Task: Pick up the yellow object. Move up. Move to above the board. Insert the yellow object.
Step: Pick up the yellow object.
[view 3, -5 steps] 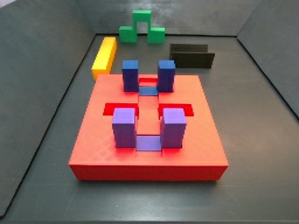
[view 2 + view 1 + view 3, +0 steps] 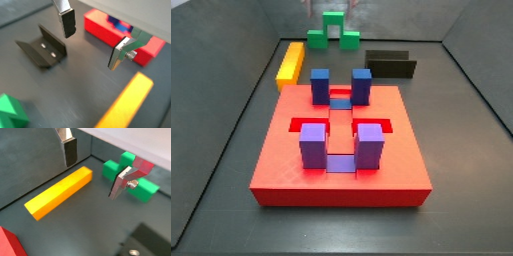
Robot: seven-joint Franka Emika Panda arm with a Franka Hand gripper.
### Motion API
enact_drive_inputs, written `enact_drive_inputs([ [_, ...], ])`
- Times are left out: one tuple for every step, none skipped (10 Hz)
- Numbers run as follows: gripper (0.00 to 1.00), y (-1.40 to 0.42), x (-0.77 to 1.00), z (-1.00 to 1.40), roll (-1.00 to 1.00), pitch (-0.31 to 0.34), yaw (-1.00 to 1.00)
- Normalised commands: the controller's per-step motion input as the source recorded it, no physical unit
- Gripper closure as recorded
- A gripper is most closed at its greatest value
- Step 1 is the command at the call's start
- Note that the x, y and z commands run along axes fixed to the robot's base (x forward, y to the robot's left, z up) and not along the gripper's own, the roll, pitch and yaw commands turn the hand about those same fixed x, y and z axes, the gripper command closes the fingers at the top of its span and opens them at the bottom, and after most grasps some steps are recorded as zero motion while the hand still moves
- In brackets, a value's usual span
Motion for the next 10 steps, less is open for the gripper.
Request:
enact_drive_inputs([
  [0.0,0.22,-0.87,-0.42,-0.05,-0.11,-0.42],
  [0.0,0.26,-0.84,-0.37,-0.04,-0.127,-0.42],
  [0.0,0.16,-0.88,-0.38,-0.02,-0.13,-0.39],
  [0.0,-0.01,-0.78,-0.44,-0.01,-0.193,-0.23],
  [0.0,-0.34,-0.23,-0.56,0.09,-0.243,0.0],
  [0.0,-0.29,-0.01,-0.66,0.13,-0.229,0.11],
  [0.0,-0.25,-0.09,-0.73,0.15,-0.224,0.14],
  [0.0,-0.15,-0.12,-0.69,0.19,-0.211,0.1],
  [0.0,0.0,-0.03,-0.59,0.21,-0.189,0.0],
  [0.0,0.07,-0.17,-0.53,0.22,-0.156,0.0],
])
